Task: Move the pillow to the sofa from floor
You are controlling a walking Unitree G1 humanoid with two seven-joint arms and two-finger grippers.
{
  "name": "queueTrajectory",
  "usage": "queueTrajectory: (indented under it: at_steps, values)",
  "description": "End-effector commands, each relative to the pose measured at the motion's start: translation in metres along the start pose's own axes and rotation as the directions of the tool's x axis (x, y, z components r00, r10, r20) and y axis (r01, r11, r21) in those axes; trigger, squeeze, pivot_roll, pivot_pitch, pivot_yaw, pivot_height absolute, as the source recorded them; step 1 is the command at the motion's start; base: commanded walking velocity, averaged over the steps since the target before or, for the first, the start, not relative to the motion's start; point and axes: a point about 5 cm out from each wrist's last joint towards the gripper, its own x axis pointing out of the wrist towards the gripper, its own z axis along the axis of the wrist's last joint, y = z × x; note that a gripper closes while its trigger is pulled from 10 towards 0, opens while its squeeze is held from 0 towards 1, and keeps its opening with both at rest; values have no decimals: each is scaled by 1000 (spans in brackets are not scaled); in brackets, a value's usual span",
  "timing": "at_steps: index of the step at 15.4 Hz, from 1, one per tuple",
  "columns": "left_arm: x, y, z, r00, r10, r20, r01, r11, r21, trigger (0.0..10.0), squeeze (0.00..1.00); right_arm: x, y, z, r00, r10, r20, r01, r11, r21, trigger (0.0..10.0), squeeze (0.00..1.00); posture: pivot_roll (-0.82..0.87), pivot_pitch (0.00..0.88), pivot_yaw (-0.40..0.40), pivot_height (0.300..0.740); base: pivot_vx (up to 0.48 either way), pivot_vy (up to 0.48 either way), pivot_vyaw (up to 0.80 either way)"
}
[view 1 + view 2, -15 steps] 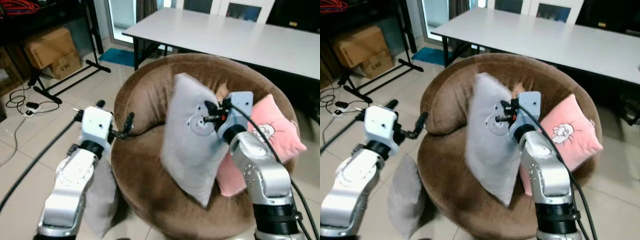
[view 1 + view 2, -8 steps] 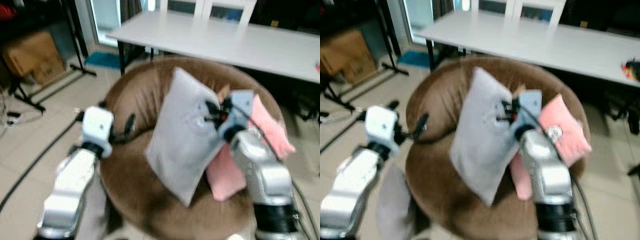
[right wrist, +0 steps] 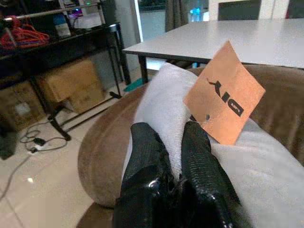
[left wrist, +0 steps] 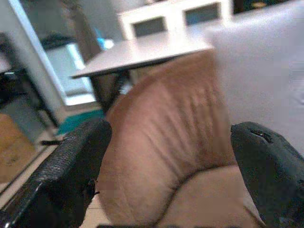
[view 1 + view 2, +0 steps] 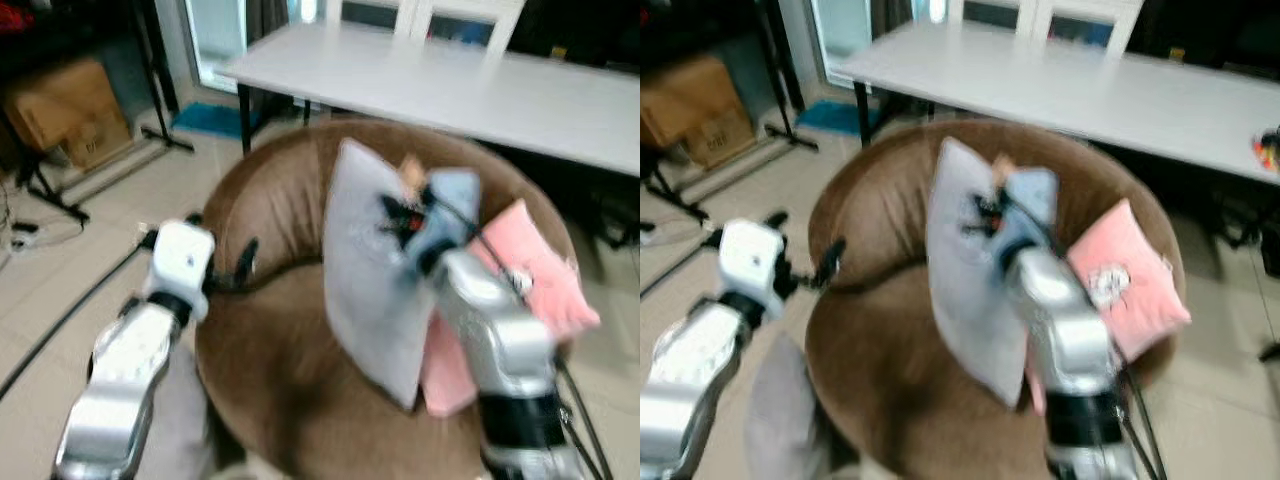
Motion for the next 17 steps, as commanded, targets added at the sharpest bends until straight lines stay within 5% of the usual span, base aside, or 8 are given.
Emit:
queueTrajectory:
  at_steps: [1,5,7,9,13,14,15,17]
  values:
    - [-4,-8,-1,997,-81,-15,81,997,-11,10000,0,4,-7,6,999,-34,8,34,999,31,10000,0,16,0,-33,740,0,0,0]
    - [-18,-12,-10,962,-254,-99,252,967,-25,10000,0,27,-13,-2,990,-124,-71,137,967,216,10000,0,20,0,-37,740,0,0,0]
    - [-27,-11,-14,927,-342,-156,337,940,-58,10000,0,48,-35,-14,961,-236,-146,274,891,361,10000,0,27,0,-38,740,0,0,0]
    - [-29,-7,-11,918,-363,-162,358,932,-56,10000,0,57,-60,-23,916,-351,-195,400,835,378,10000,0,34,0,-37,740,0,0,0]
    - [-28,-2,-8,924,-350,-153,347,937,-45,10000,0,57,-86,-22,872,-459,-168,485,765,423,10000,0,40,0,-43,740,0,0,0]
    - [-27,-1,-6,927,-345,-146,343,938,-41,10000,0,55,-96,-20,852,-500,-152,513,746,425,10000,714,45,0,-48,740,0,0,0]
    - [-27,1,-4,933,-333,-135,331,943,-34,10000,0,49,-113,-15,823,-555,-116,550,731,405,10000,1000,45,0,-48,740,0,0,0]
    - [-26,1,-3,934,-332,-131,331,943,-32,10000,0,45,-121,-12,811,-576,-100,570,741,355,10000,1000,43,0,-46,740,0,0,0]
